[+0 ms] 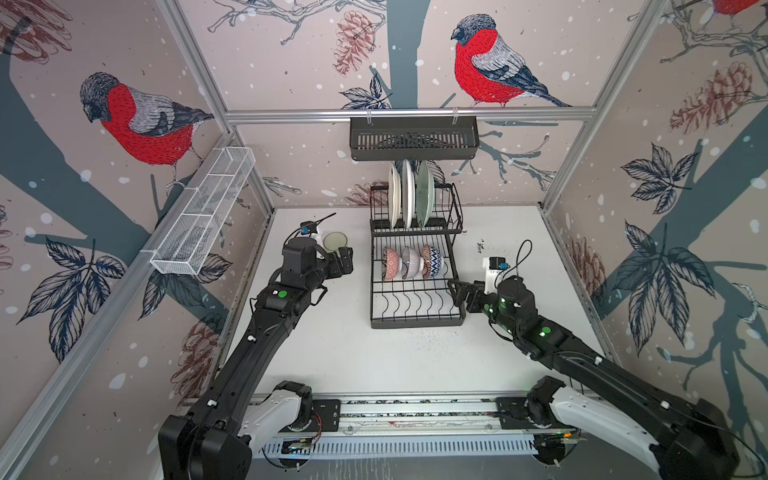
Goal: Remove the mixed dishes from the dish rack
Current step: 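Raise the left gripper off the tumbler while the right gripper reaches toward the bowls, then move the right gripper down to the blue-and-white bowl rim in the rack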
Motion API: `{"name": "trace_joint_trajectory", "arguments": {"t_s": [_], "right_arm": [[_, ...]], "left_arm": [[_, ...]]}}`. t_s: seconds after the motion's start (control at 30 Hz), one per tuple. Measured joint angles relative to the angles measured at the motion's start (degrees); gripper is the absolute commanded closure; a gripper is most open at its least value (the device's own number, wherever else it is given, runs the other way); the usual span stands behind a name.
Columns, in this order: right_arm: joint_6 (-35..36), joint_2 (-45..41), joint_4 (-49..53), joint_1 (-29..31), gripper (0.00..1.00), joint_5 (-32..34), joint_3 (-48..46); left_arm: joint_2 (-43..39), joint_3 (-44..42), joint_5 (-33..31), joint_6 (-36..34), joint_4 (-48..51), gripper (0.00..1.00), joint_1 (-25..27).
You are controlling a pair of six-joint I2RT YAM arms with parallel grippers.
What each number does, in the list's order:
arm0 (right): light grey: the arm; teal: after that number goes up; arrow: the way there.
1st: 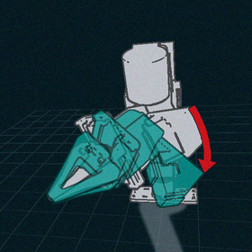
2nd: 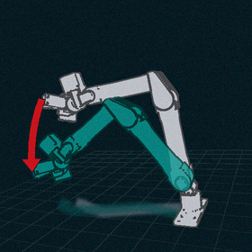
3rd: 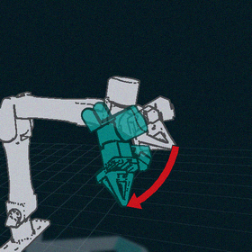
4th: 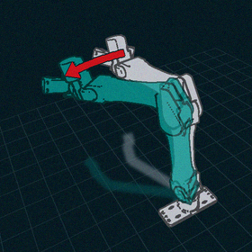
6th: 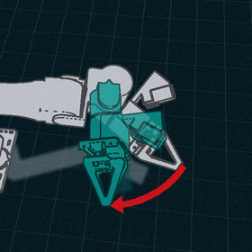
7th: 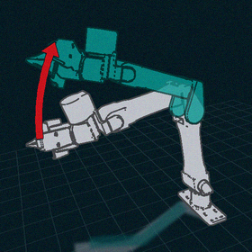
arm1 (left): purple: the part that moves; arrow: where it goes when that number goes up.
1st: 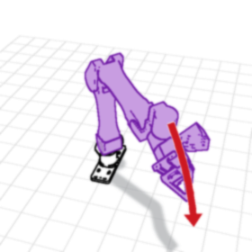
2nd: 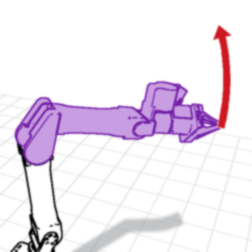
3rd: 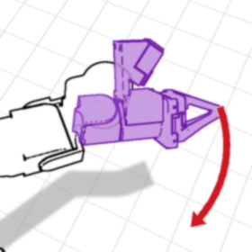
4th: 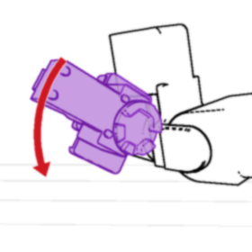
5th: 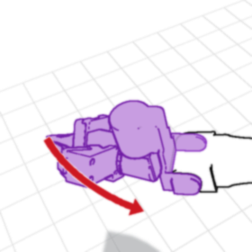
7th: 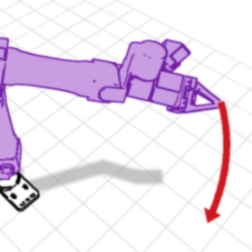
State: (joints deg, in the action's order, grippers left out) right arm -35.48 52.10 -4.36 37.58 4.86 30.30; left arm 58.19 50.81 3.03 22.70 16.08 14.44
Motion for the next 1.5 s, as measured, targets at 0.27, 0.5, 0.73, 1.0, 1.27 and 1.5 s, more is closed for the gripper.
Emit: {"name": "trace_joint_trajectory", "arguments": {"t_s": [0.27,0.5,0.73,1.0,1.27,1.5], "right_arm": [[2.75,4.68,0.46,0.22,0.00,0.46,3.87],[2.16,10.86,2.14,-1.33,0.01,-0.39,7.54],[-0.61,13.35,1.68,-0.42,0.00,-1.46,7.67],[-2.27,14.10,1.05,0.37,0.02,-0.44,7.28],[-2.21,15.50,0.24,0.59,0.03,0.13,7.30],[-2.23,19.15,-1.38,0.59,0.08,0.15,8.48]], "left_arm": [[-4.72,-11.13,1.11,3.85,-11.06,0.02,2.08],[-5.03,-17.81,4.22,4.00,-20.52,0.03,2.29],[-5.49,-20.11,6.19,4.57,-24.94,0.02,2.47],[-12.37,-27.65,7.34,8.15,-30.42,0.02,3.87],[-14.25,-29.55,5.95,8.92,-33.35,0.02,5.79],[-14.29,-30.21,5.84,8.96,-33.75,0.02,5.99]]}}
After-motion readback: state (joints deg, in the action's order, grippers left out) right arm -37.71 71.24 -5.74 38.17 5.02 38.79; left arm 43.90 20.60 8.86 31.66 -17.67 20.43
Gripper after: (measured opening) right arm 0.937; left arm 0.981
